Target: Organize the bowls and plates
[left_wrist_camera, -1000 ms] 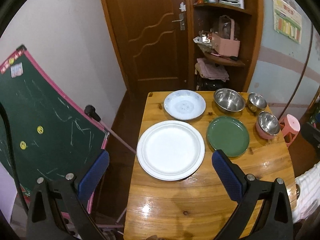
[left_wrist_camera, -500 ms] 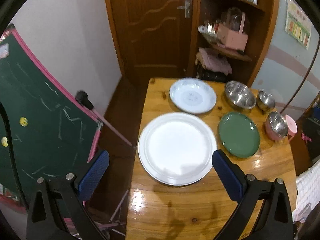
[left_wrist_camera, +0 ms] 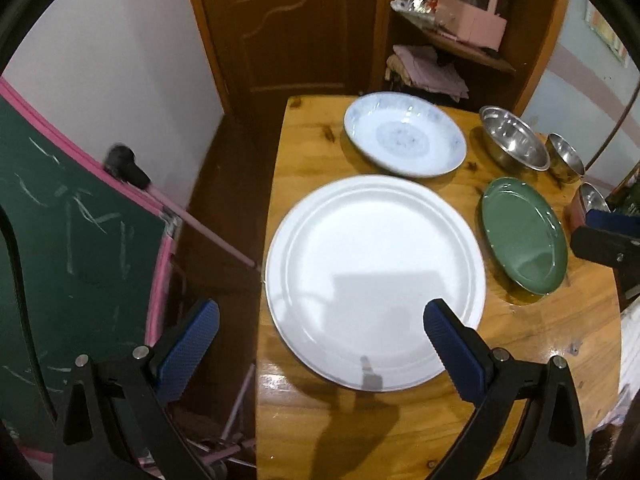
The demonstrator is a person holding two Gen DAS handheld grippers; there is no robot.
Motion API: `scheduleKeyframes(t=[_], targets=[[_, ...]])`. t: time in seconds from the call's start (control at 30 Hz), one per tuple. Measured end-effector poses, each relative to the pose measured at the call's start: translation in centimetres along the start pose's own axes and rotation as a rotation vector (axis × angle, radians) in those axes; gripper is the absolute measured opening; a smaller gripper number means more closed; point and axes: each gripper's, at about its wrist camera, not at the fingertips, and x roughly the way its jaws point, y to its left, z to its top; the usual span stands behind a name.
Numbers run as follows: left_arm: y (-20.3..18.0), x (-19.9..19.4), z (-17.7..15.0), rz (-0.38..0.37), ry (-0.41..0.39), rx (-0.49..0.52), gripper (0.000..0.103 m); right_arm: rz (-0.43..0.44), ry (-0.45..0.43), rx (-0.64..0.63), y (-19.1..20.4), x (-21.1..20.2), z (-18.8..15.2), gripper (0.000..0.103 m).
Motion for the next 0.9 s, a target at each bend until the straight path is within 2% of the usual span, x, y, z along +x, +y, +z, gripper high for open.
scheduleKeyframes(t=[0.07, 0.23, 0.4, 0.47, 0.6, 0.67, 0.73, 0.9], targets=[[0.7, 1.4, 0.1, -0.011, 0.027, -0.018, 0.097, 0.017, 0.026, 0.004, -0.6, 1.4, 0.4, 0.068], [2.4, 4.6, 0.1, -0.053, 0.094, -0.060, 0.096, 0.047, 0.091, 0.005, -1.5, 5.0, 1.5, 0.066], [3.7, 6.8, -0.3, -0.120, 0.142, -0.089, 0.089, 0.081, 0.156, 0.031, -2.7, 8.1, 2.1, 0.053], [4.2, 7.5, -0.3, -0.147, 0.163, -0.107, 0.078, 0.092, 0.173, 0.040, -3.1, 9.0, 2.2, 0.048], [5.5, 9.2, -0.4, -0.192, 0.202, -0.155, 0.069, 0.112, 0.194, 0.046, -3.4, 10.6, 2.6, 0.047], [5.9, 9.9, -0.4, -0.211, 0.218, -0.171, 0.056, 0.115, 0.200, 0.041, -3.3, 11.2, 2.9, 0.046], [6.2, 10.6, -0.4, -0.231, 0.237, -0.186, 0.050, 0.117, 0.213, 0.040, -3.2, 11.9, 3.1, 0.042], [6.7, 11.1, -0.2, -0.253, 0.246, -0.205, 0.046, 0.113, 0.247, 0.038, -3.2, 13.6, 3.2, 0.040]])
